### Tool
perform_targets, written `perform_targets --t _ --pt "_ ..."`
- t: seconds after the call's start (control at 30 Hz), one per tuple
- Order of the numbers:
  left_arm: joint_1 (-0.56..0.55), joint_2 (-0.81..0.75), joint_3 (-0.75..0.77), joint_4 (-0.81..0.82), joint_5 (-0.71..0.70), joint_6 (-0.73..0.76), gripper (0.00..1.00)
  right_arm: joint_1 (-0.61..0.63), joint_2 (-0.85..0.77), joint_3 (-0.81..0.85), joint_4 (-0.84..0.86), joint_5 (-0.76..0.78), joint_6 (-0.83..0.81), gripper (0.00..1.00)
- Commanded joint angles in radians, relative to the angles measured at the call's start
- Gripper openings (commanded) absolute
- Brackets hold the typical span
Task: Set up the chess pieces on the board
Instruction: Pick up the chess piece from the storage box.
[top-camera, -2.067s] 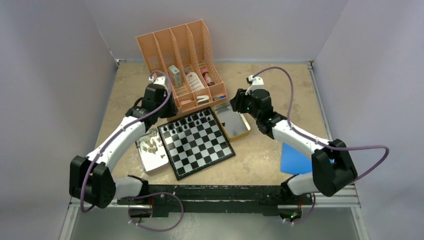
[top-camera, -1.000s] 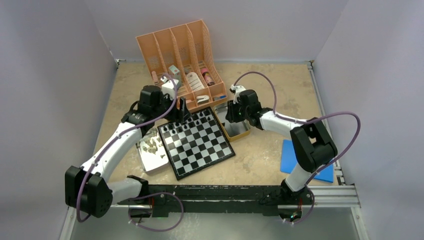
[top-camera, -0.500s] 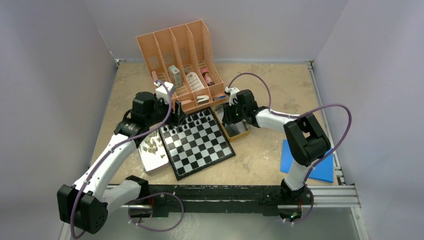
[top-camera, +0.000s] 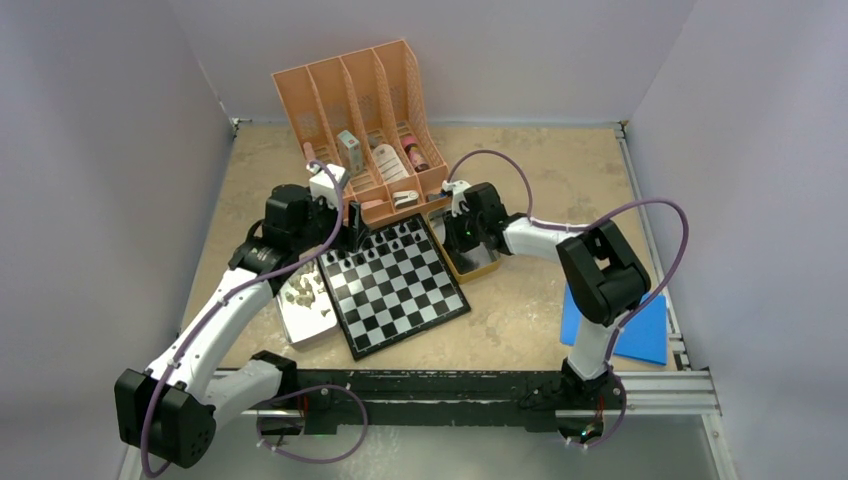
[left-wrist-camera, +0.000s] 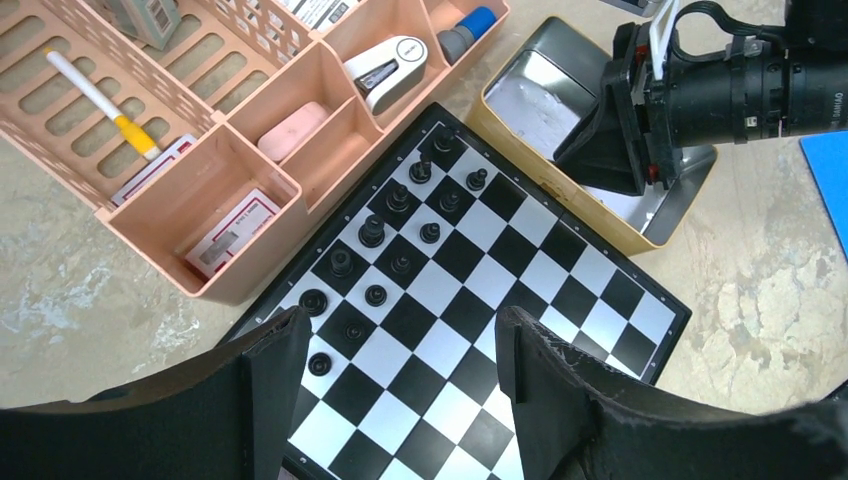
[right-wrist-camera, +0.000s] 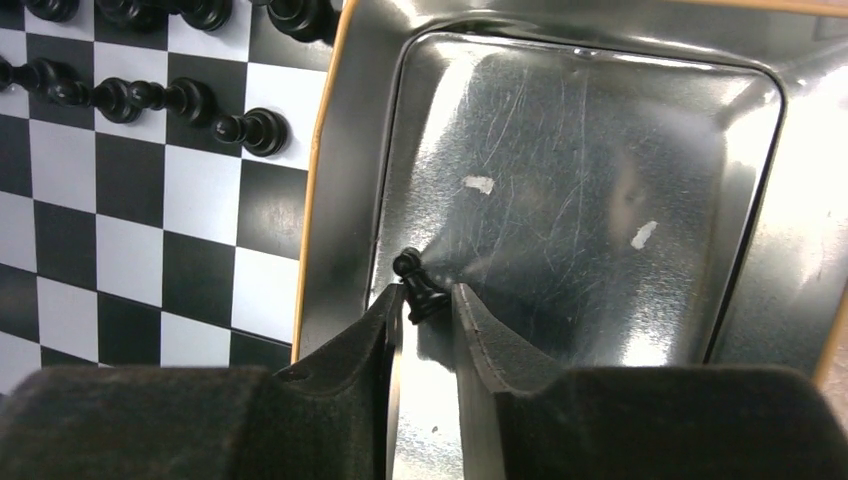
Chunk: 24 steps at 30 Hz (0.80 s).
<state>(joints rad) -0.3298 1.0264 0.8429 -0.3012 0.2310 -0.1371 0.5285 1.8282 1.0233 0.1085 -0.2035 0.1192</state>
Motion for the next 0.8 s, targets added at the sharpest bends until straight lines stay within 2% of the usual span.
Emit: perform_targets --t 0.0,0.3,0.6,0.77 --pt "-0.005 0.006 0.007 0.021 -0.044 0.011 0.68 0.004 -0.033 0.032 0.009 0.065 0.003 0.25" --pt "-0.004 0.021 0.014 0.011 -0.045 0.002 0.68 0.004 -0.088 0.004 -0.002 0.14 0.046 0.16" --pt "-0.005 0.027 0.017 0.009 -0.042 -0.016 0.68 0.002 -0.104 -0.004 -0.01 0.185 0.078 0.13" --pt "-0.005 0.038 0.056 -0.007 0.057 -0.095 0.68 0.001 -0.148 -0.014 -0.011 0.2 0.094 0.13"
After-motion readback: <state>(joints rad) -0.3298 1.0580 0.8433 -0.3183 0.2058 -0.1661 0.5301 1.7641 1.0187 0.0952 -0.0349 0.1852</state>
